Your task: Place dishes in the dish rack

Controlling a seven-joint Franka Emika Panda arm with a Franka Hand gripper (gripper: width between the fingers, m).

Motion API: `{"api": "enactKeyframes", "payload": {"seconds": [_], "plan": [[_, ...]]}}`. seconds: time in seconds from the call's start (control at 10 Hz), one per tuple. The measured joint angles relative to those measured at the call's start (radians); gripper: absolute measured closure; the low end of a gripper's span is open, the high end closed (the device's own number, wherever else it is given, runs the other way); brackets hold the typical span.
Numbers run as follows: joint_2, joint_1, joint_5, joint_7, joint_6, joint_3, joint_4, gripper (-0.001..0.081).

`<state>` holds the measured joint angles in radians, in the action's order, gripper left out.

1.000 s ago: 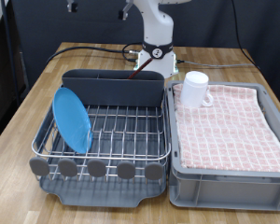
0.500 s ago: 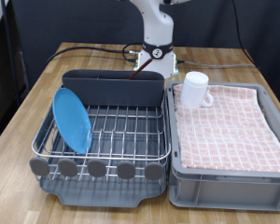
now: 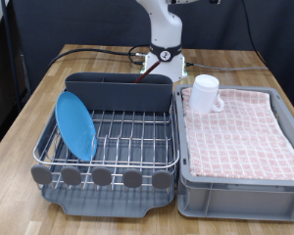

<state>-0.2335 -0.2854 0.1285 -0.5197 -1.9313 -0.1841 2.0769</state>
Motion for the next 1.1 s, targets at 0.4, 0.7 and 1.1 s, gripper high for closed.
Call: {"api": "enactKeyframes", "payload": {"seconds": [0.4,0.7,1.1], "plan": [[0.008,-0.004,-0.003,-0.002,-0.006,0.02,0.02,0.0004],[0.0,-0.017,-0.004,-0.026,-0.017,0.061,0.06,0.0004],[-0.022,-0.037,-0.027,-0.021,-0.062,0.097,0.146,0.0004]]}}
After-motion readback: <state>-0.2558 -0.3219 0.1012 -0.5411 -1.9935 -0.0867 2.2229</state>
